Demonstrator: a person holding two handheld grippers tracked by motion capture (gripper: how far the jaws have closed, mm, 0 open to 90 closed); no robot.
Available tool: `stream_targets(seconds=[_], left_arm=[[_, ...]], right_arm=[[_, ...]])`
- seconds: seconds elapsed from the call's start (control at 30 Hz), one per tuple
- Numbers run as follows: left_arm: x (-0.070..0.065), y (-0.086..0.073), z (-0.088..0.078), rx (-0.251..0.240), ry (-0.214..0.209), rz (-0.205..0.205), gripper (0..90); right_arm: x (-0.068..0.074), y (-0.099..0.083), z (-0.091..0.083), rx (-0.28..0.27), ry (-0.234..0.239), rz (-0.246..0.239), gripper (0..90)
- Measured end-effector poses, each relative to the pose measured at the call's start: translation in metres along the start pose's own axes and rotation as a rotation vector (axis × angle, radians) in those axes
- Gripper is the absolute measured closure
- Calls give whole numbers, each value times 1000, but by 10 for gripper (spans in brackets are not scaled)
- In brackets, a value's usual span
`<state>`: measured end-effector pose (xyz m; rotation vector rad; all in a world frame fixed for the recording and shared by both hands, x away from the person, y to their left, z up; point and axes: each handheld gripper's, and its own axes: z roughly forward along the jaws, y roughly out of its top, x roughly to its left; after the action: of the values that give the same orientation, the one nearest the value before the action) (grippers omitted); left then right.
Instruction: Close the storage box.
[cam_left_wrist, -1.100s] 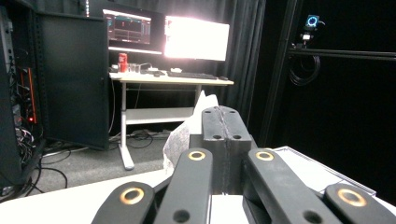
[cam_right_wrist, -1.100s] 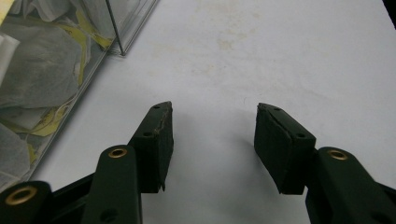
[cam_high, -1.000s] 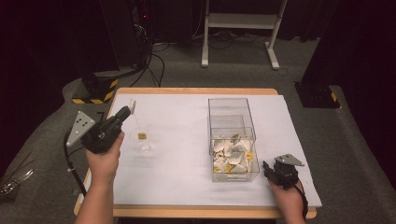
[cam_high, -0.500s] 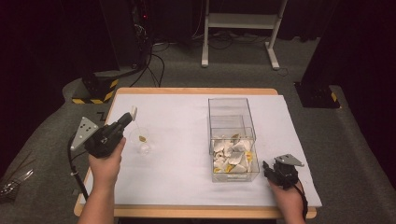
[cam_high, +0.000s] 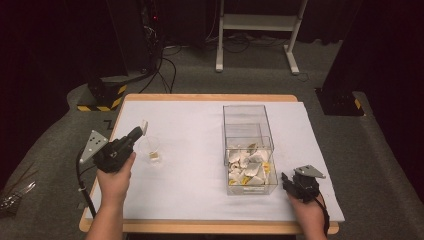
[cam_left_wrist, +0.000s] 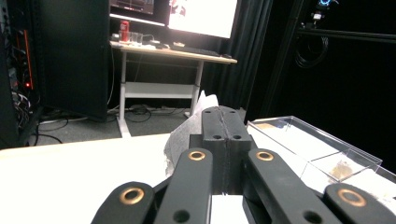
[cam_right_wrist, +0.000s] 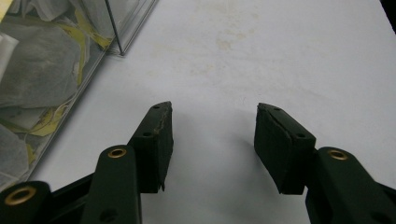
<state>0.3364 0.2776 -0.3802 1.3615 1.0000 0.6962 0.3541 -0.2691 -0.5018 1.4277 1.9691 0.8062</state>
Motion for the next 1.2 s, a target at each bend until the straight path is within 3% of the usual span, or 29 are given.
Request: stream_targets(seconds=[1.2], left_arm=[[20,-55,20,174,43,-47,900]], right_arm=[[0,0,0,0,6,5,473]])
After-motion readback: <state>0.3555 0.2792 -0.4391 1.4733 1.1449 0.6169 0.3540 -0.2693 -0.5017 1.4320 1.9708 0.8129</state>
